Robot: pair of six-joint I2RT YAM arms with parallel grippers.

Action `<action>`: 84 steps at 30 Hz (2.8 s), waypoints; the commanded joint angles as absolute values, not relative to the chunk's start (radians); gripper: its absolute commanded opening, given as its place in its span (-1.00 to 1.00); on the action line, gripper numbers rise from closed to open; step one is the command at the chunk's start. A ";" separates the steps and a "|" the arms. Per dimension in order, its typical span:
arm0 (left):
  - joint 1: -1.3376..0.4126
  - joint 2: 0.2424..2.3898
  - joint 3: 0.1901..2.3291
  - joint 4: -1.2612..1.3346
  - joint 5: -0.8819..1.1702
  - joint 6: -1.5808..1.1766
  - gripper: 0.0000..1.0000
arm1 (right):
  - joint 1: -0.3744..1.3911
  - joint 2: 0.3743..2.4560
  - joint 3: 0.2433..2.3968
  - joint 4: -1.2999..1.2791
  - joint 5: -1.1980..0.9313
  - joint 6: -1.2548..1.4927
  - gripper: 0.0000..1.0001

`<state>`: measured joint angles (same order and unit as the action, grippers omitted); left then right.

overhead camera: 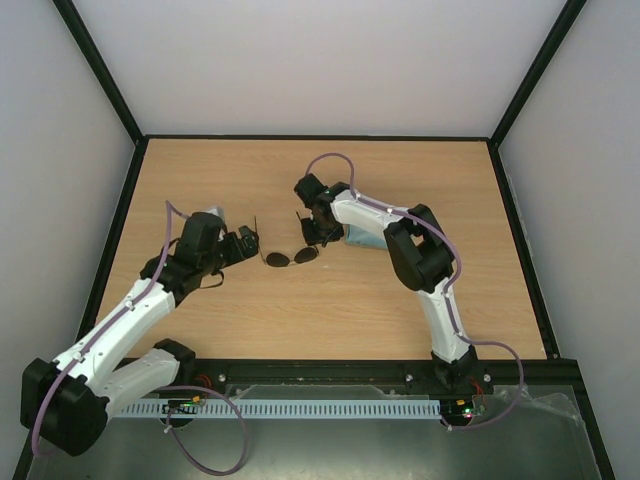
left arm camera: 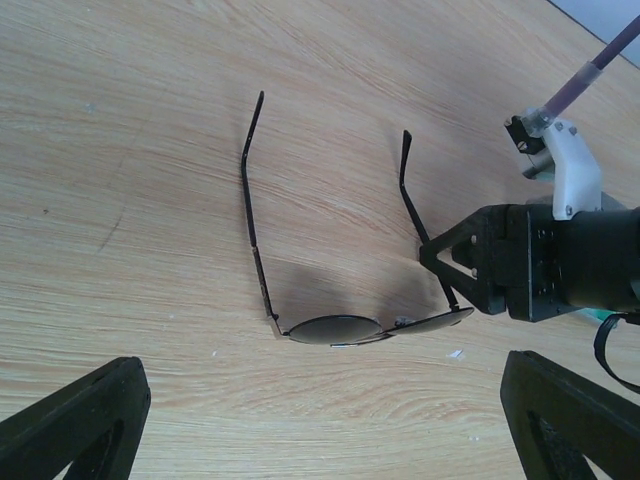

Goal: Organize the sunglasses
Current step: Pick up the sunglasses from the center of the board.

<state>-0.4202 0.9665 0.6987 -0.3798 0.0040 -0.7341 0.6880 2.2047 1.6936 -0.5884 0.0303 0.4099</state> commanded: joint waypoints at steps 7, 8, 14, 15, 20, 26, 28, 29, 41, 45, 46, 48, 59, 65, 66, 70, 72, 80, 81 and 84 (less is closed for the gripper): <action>-0.413 0.952 0.670 -0.348 0.043 -0.739 0.98 | 0.694 2.228 1.689 -0.666 0.056 0.420 -0.66; -0.413 0.945 0.664 -0.346 0.046 -0.741 0.98 | 0.694 2.223 1.686 -0.667 0.056 0.422 -0.84; -0.412 0.915 0.647 -0.355 0.064 -0.737 0.98 | 0.695 2.160 1.666 -0.659 0.082 0.437 -0.97; -0.412 0.908 0.649 -0.361 0.066 -0.736 0.98 | 0.694 2.140 1.666 -0.659 0.083 0.440 -0.97; -0.408 0.843 0.656 -0.400 0.078 -0.737 0.98 | 0.697 1.962 1.615 -0.635 0.097 0.453 -0.97; -0.403 0.777 0.648 -0.440 0.093 -0.735 0.98 | 0.725 1.706 1.491 -0.628 0.155 0.460 -0.97; -0.402 0.774 0.640 -0.439 0.105 -0.735 0.98 | 0.742 1.622 1.449 -0.639 0.185 0.461 -0.97; -0.402 0.777 0.640 -0.436 0.117 -0.735 0.98 | 0.752 1.580 1.422 -0.642 0.202 0.459 -0.97; -0.438 0.867 0.712 -0.453 0.308 -0.710 0.87 | 0.843 1.268 1.144 -0.631 0.229 0.505 -0.97; -0.607 0.934 0.771 -0.487 0.215 -0.747 0.78 | 0.846 1.279 1.151 -0.626 0.210 0.504 -0.97; -0.647 0.947 0.779 -0.482 0.193 -0.763 0.78 | 0.849 1.280 1.151 -0.619 0.202 0.502 -0.97; -0.709 0.972 0.778 -0.464 0.159 -0.797 0.78 | 0.855 1.277 1.143 -0.598 0.192 0.499 -0.97; -0.822 1.047 0.836 -0.423 0.098 -0.835 0.76 | 0.860 1.267 1.123 -0.607 0.193 0.482 -0.97; -0.818 1.001 1.005 -0.573 0.034 -0.793 0.88 | 0.860 1.255 1.110 -0.635 0.220 0.479 -0.97; -0.817 1.000 1.031 -0.597 0.032 -0.787 0.89 | 0.860 1.255 1.109 -0.638 0.227 0.479 -0.97; -0.803 0.979 1.065 -0.694 -0.018 -0.769 0.92 | 0.860 1.236 1.088 -0.636 0.251 0.488 -0.97; -0.785 0.962 1.049 -0.747 -0.054 -0.764 0.97 | 0.860 1.214 1.078 -0.640 0.256 0.498 -0.97; -0.677 0.908 0.846 -0.711 -0.057 -0.785 0.98 | 0.859 1.154 1.050 -0.632 0.211 0.518 -0.97; -0.673 0.915 0.833 -0.696 -0.055 -0.785 0.98 | 0.860 1.154 1.049 -0.629 0.205 0.518 -0.97; -0.666 0.946 0.806 -0.639 -0.048 -0.779 0.98 | 0.860 1.158 1.042 -0.620 0.189 0.515 -0.97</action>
